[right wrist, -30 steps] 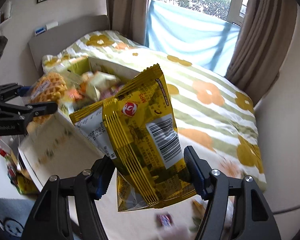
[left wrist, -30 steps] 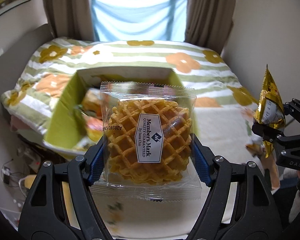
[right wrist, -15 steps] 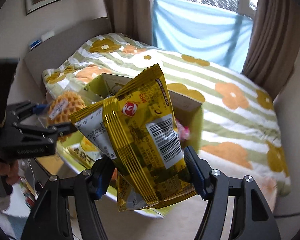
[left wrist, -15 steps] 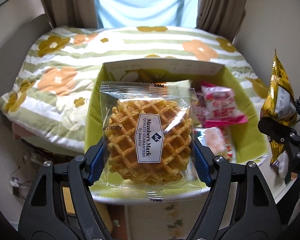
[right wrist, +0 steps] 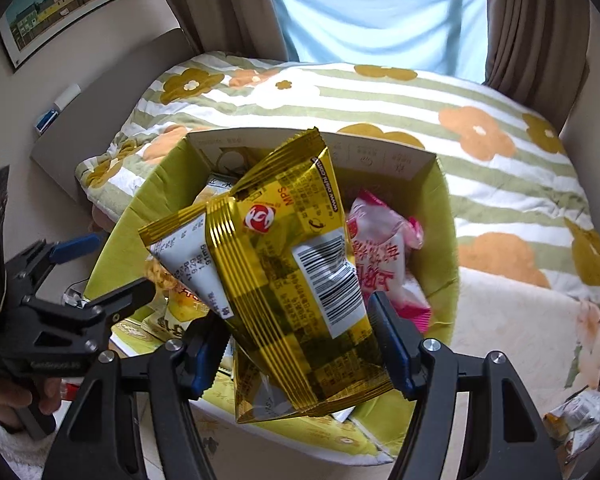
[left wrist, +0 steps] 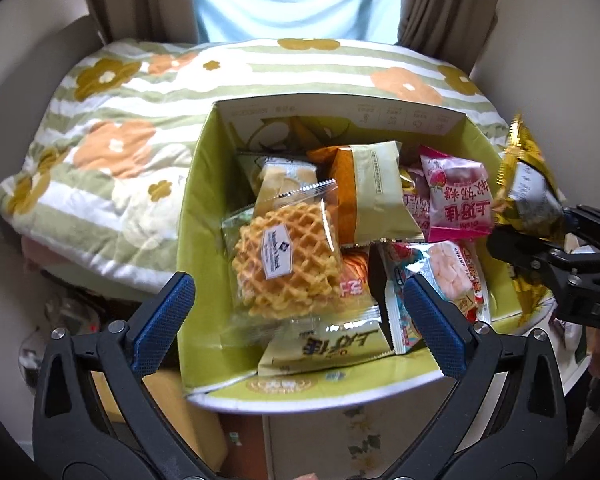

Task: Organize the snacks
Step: 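Carry waffle and yellow bag over the box and open both tools, then grasp white pastry packet with left tool while right tool grasps silver TATRE bag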

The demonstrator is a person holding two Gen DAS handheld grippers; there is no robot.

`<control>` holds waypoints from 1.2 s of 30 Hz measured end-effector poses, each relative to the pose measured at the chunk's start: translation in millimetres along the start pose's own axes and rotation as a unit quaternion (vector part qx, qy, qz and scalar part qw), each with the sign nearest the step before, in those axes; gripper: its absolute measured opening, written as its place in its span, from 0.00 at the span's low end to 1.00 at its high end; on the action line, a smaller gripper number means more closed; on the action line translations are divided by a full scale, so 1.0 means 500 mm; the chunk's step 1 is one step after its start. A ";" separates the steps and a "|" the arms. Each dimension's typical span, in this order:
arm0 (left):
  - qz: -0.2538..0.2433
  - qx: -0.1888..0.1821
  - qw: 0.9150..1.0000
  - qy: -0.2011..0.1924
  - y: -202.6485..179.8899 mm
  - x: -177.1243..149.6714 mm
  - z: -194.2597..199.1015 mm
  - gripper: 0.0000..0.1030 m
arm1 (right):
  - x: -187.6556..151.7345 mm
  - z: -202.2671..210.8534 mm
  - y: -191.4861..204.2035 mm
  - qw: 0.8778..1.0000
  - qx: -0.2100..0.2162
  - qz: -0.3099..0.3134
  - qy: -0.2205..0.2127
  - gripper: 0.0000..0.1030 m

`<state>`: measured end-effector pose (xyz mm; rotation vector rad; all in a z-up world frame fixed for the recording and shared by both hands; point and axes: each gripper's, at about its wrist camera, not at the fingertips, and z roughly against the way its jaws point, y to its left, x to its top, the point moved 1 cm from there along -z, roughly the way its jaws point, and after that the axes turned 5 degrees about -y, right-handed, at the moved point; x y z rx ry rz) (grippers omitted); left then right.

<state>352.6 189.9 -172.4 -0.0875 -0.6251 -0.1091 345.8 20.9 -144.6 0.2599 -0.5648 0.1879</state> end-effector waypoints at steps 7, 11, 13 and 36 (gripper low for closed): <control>0.011 0.012 1.000 0.000 0.016 -0.008 0.011 1.00 | 0.010 -0.039 0.016 0.998 0.050 -0.033 0.022 0.67; 0.015 0.015 1.000 -0.002 0.022 -0.012 0.016 1.00 | 0.003 -0.039 0.024 0.996 0.074 -0.042 0.010 0.99; 0.016 0.017 1.000 -0.001 0.021 -0.015 0.016 1.00 | -0.002 -0.036 0.021 0.996 0.072 -0.047 0.001 0.99; -0.039 -0.053 0.997 -0.030 -0.069 0.012 0.064 1.00 | -0.023 0.065 -0.019 0.997 0.002 -0.068 -0.037 0.99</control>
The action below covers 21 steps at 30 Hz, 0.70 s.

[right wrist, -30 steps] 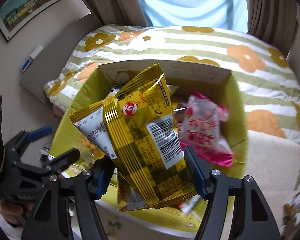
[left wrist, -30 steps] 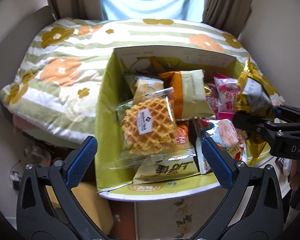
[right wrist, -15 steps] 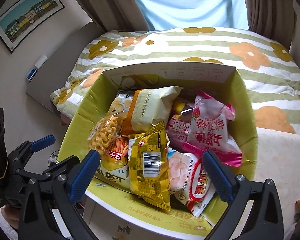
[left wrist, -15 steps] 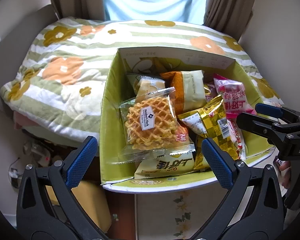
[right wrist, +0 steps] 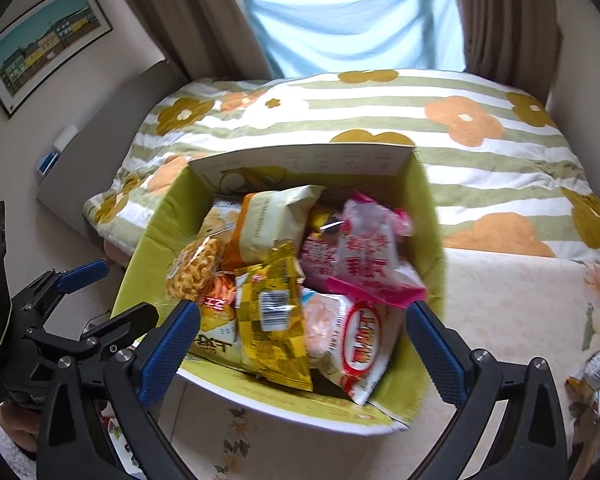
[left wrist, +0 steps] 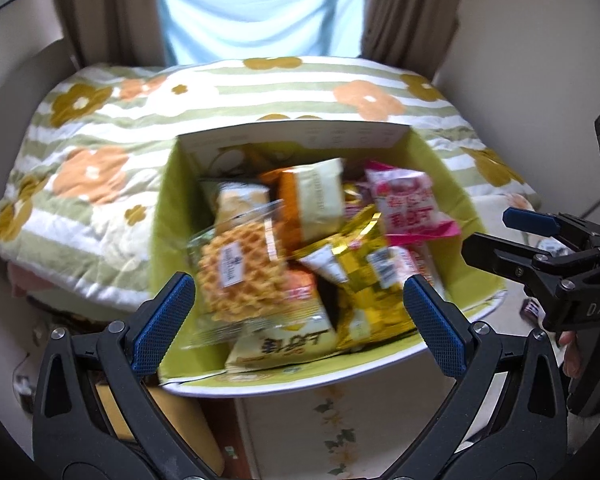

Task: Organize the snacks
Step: 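Grasp white pastry packet with left tool while right tool grasps silver TATRE bag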

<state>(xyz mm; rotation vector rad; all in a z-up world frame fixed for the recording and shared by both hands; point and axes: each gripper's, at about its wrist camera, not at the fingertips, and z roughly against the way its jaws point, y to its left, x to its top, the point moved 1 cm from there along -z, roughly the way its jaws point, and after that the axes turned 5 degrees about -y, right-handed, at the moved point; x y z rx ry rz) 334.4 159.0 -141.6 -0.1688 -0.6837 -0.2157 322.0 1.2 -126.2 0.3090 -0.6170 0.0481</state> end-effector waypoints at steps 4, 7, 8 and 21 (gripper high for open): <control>-0.019 -0.016 1.000 -0.004 -0.050 0.008 0.003 1.00 | -0.005 0.032 -0.033 1.000 -0.019 -0.011 -0.013 0.99; -0.030 -0.031 0.999 -0.009 -0.100 0.013 0.008 1.00 | -0.010 0.063 -0.068 0.999 -0.031 -0.018 -0.022 0.99; -0.033 -0.035 0.999 -0.010 -0.116 0.013 0.010 1.00 | -0.012 0.075 -0.082 0.999 -0.037 -0.019 -0.026 0.99; -0.046 -0.048 0.998 -0.019 -0.412 -0.033 0.018 1.00 | -0.073 0.259 -0.341 0.995 -0.086 -0.005 -0.042 0.99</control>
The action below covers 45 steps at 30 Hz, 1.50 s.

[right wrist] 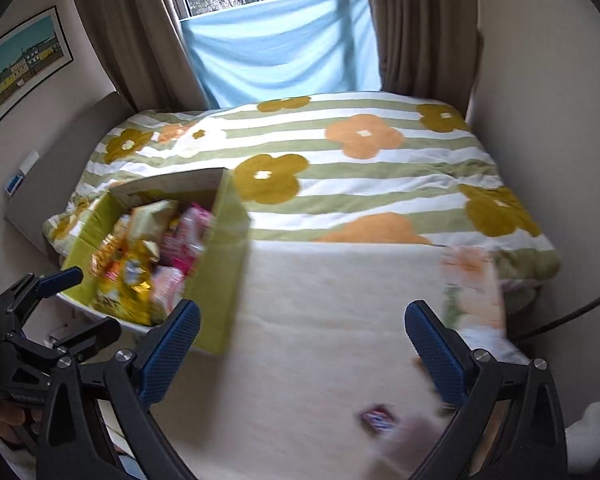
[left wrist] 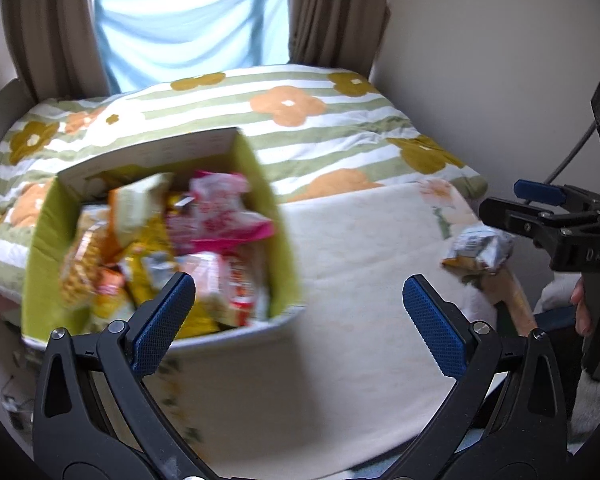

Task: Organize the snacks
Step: 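Grasp white pastry packet with left tool while right tool grasps silver TATRE bag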

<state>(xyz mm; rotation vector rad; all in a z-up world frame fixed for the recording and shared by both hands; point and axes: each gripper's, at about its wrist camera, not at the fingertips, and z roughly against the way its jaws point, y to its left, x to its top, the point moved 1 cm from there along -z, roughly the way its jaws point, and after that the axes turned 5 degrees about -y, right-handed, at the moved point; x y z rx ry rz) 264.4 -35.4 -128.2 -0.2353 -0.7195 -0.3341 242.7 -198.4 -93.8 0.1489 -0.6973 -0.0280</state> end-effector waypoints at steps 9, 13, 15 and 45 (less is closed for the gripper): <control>-0.020 -0.013 1.000 0.012 -0.230 -0.055 -0.032 1.00 | -0.038 0.069 -0.192 0.999 -0.030 0.029 0.005 0.99; -0.037 -0.017 0.999 0.022 -0.326 -0.087 -0.052 1.00 | -0.057 0.073 -0.249 0.999 -0.026 0.030 0.013 0.99; -0.054 -0.018 0.998 0.029 -0.373 -0.104 -0.063 1.00 | -0.067 0.073 -0.270 0.999 -0.026 0.028 0.019 0.99; -0.221 0.010 0.970 0.098 -0.587 -0.290 -0.316 1.00 | -0.117 -0.077 -0.384 0.997 0.000 0.000 0.076 0.99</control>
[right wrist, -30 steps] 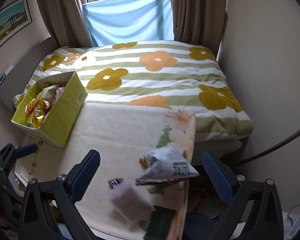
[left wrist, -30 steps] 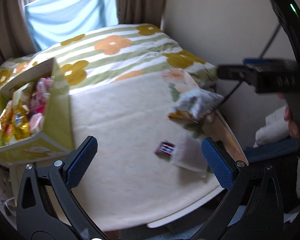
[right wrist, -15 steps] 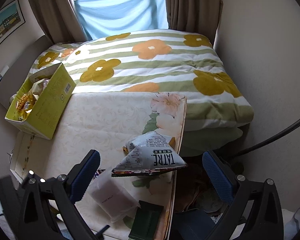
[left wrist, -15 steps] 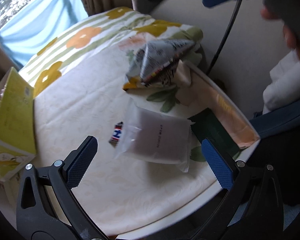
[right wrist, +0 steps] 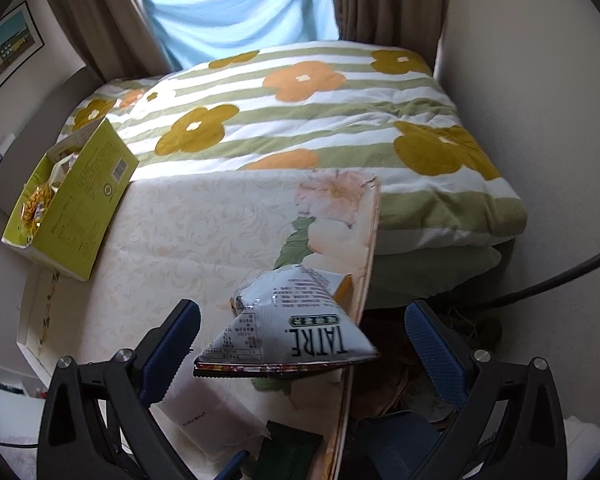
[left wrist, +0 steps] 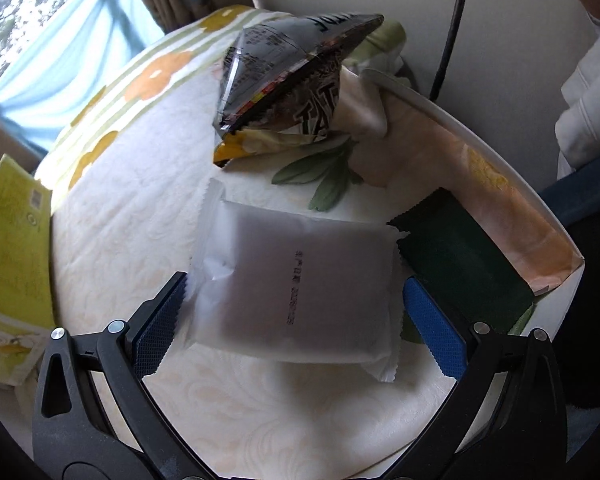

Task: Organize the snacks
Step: 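Grasp white pastry packet with left tool while right tool grasps silver TATRE bag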

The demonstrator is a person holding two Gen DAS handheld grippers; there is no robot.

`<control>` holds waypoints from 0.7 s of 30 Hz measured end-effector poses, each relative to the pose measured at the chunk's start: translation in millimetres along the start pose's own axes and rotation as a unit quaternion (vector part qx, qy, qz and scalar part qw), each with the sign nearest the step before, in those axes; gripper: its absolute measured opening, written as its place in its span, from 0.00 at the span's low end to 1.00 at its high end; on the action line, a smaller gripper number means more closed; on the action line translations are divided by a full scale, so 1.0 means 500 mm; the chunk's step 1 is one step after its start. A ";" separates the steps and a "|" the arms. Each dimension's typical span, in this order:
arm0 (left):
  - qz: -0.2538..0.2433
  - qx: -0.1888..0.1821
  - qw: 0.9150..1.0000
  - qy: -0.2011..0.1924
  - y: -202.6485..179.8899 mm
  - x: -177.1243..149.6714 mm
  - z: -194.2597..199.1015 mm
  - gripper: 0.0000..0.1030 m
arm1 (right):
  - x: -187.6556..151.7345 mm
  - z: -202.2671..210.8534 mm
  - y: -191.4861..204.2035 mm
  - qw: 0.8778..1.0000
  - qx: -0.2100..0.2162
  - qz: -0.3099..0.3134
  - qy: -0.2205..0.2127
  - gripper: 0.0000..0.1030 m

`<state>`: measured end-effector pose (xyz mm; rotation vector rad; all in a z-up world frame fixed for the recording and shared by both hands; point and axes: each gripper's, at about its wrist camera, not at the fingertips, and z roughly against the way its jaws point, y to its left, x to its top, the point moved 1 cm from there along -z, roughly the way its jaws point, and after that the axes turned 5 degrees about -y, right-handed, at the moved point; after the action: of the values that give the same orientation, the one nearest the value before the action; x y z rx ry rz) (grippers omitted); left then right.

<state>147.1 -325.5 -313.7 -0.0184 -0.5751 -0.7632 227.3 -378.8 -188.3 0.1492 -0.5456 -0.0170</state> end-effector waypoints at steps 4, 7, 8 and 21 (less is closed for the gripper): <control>-0.016 0.004 1.000 0.009 -0.008 -0.001 -0.018 1.00 | -0.002 -0.034 0.010 1.000 0.006 0.014 0.020 0.99; -0.020 -0.005 1.000 0.006 -0.006 -0.001 -0.022 1.00 | -0.003 -0.059 0.014 0.999 0.006 0.023 0.033 0.99; -0.018 -0.008 1.000 0.007 -0.005 0.000 -0.023 0.97 | -0.004 -0.066 0.016 0.999 0.006 0.026 0.038 0.99; -0.023 -0.025 0.999 -0.008 0.017 0.012 -0.002 0.72 | -0.012 -0.123 0.034 0.996 0.003 0.058 0.073 0.98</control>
<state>156.4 -323.1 -309.9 -0.0574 -0.5731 -0.8217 253.7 -353.3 -240.7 0.1240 -0.4070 0.1083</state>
